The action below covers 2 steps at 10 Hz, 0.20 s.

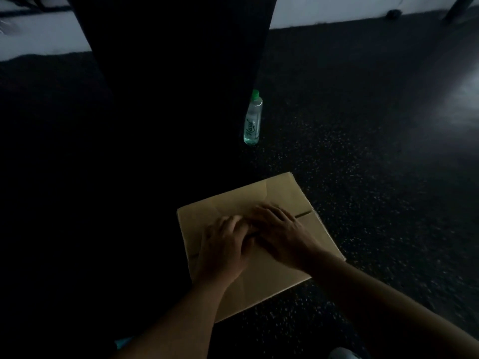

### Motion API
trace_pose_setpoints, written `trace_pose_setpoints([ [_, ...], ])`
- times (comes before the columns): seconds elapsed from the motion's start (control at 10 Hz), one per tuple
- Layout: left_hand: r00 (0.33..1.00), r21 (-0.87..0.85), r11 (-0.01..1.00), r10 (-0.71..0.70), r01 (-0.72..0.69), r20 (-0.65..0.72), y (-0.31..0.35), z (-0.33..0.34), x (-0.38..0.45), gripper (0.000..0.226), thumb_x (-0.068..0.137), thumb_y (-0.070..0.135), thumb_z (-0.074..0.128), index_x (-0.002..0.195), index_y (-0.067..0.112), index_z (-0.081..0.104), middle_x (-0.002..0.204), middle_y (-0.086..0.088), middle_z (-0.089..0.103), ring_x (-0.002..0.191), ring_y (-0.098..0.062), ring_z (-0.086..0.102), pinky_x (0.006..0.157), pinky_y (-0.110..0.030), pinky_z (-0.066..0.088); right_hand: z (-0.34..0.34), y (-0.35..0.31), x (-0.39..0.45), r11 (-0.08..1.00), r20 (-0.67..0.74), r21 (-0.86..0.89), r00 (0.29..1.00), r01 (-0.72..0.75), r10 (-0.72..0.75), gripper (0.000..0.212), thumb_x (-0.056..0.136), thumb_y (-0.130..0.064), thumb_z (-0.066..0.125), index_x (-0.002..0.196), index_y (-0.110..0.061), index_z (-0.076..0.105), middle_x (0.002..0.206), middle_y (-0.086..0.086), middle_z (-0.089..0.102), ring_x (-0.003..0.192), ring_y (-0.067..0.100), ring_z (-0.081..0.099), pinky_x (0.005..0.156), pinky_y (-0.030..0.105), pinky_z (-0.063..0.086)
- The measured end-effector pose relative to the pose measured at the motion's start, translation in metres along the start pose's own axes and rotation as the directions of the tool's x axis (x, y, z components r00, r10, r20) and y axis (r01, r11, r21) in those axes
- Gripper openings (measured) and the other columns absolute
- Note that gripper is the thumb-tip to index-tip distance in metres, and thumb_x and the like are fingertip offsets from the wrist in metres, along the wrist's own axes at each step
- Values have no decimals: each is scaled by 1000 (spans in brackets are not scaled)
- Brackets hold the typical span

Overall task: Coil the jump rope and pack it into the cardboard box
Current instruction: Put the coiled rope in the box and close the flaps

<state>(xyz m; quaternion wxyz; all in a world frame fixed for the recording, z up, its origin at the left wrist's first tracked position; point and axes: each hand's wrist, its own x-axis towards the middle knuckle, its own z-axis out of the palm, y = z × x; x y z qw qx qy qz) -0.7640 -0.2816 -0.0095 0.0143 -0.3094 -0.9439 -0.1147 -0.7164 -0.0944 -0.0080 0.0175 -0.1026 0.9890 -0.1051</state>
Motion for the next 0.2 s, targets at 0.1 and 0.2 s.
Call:
trace_pose_setpoints([
  [0.1,1000,-22,1000,18,-17,18,1,-25,11,39,85,50,51,102,27,76,109,4,72,100,-27,68,83,-44,53,-38,-9,-4,989,12,115,996,-93,92,42,101,-42,41,129,-30,70,139,0,62,129,24,56,103,44,50],
  [0.2,998,-44,998,53,-54,-23,3,-45,15,45,86,51,46,104,25,78,106,2,73,98,-26,70,83,-44,55,-69,-12,-5,983,-57,136,989,-126,135,32,103,-32,48,125,-24,70,131,1,65,119,23,59,99,42,50],
])
